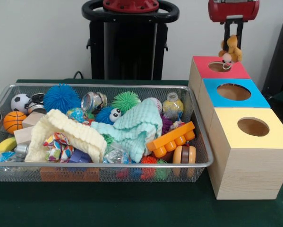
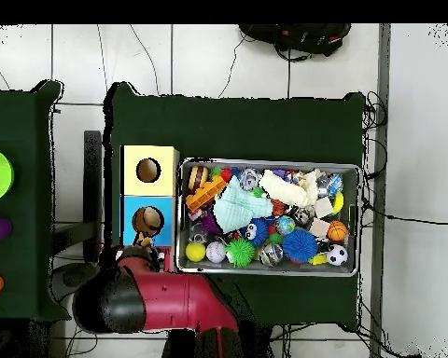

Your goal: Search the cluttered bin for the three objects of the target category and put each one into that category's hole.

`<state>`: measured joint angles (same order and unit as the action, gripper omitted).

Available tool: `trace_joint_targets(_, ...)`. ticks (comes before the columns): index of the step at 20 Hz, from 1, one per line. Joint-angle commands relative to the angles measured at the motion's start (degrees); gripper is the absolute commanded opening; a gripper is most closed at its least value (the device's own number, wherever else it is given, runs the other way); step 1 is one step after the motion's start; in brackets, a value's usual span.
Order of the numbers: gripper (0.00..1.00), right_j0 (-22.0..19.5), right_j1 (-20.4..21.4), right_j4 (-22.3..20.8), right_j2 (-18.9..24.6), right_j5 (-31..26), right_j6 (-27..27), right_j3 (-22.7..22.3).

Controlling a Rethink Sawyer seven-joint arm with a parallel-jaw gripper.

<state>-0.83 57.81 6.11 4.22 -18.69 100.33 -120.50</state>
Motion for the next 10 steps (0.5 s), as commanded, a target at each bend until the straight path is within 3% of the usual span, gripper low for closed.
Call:
trace_joint_targets(1, 0.0, -0.56, -2.89, 3.08, -3.56, -7.88, 14.01, 5.91)
trace_joint_targets(4, 0.0, -1.03, -4.19, 2.72, -3.59, -6.73, 12.75, 6.17)
trace_joint_targets(10, 0.0, -2.07, -4.02, 2.3, -2.48, -1.62, 11.13, 1.99)
